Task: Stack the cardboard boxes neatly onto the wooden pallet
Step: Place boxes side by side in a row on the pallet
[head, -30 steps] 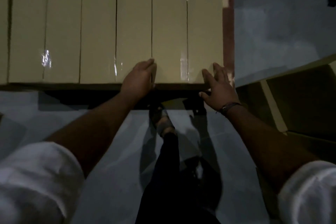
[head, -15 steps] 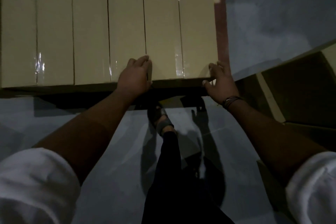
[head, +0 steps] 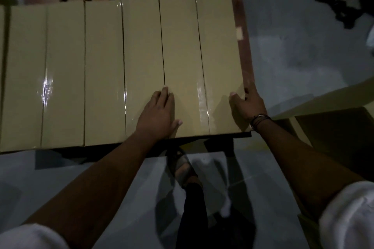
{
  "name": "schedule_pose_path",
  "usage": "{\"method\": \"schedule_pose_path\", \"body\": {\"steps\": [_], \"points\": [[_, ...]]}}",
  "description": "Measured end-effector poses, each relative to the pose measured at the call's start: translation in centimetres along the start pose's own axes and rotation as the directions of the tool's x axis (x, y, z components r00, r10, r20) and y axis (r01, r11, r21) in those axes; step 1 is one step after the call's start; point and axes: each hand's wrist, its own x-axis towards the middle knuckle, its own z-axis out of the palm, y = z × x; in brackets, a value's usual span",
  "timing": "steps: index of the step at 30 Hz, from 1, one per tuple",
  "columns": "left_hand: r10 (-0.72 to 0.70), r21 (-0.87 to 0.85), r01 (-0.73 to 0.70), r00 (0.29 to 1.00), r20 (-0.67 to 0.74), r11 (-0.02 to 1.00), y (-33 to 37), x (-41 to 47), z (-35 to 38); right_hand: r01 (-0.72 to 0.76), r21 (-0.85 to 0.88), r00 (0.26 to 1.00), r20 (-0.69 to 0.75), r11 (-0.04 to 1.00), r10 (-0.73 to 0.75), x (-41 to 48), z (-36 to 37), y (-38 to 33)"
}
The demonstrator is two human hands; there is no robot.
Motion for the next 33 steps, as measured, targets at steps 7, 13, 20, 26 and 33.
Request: {"method": "schedule_pose_path", "body": {"steps": [7, 13, 20, 26, 33], "points": [[-0.003, -0.017, 0.003, 0.999, 0.041, 1.000, -0.7, 2.1, -0.4, 0.008, -0.020, 1.000, 0.024, 1.000, -0.007, 0.9, 1.5, -0.5], [0.003, 0.007, -0.003, 0.997, 0.084, 1.000, -1.0, 1.8, -0.9, 0.047, -0.159, 0.996, 0.076, 0.986, -0.035, 1.1, 1.8, -0.2], [-0.028, -0.004, 0.029, 0.996, 0.088, 1.000, -2.0, 1.4, -1.1, 0.080, -0.225, 0.994, 0.093, 0.971, -0.060, 0.9, 2.8, -0.8], [-0.018, 0.003, 0.018, 0.997, 0.069, 1.000, -2.9, 1.1, -0.6, 0.048, -0.184, 0.994, 0.105, 0.982, -0.029, 0.4, 3.7, -0.8], [-0.029, -0.011, 0.030, 0.997, 0.076, 0.999, -2.6, 1.1, -0.5, 0.020, -0.302, 0.983, 0.182, 0.953, 0.037, 0.5, 3.4, -1.1]]}}
